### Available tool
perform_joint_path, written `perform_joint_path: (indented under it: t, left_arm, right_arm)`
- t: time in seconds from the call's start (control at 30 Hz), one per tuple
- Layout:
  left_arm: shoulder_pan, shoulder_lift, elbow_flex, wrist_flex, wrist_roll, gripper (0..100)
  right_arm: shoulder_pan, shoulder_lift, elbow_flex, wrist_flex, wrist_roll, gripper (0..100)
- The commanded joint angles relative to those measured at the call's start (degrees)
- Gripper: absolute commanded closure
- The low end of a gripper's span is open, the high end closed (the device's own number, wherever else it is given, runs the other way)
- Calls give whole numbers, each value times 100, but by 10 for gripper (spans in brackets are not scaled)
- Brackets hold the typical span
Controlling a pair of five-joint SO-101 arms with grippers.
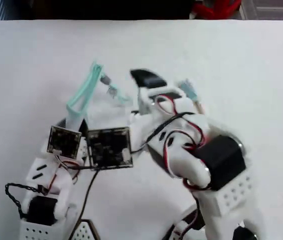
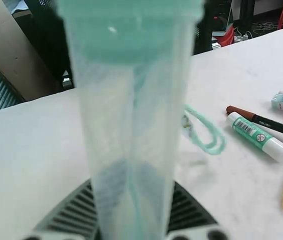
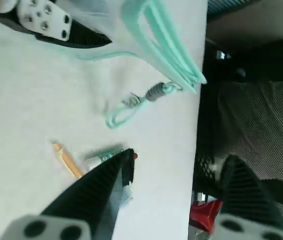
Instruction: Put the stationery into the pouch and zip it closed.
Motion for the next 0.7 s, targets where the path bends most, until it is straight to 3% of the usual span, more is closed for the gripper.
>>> perform_joint_path:
  t: [0.0, 0.13, 0.3, 0.5, 0.67]
  left_arm:
    - [57, -4, 105, -141, 79, 978]
    - [57, -4, 176, -149, 53, 978]
    - [57, -4, 176, -149, 35, 978]
    - [57, -4, 176, -149, 35, 978]
    - [4, -4, 176, -149, 35, 978]
  right_arm:
    - [-347, 356, -141, 4, 273, 813]
    - [-541, 1095, -536, -171, 466, 852]
    - [-541, 2176, -1925, 48, 466, 786]
    - [-549, 3495, -3622, 426, 466, 786]
    - [-629, 3837, -3719, 435, 466, 787]
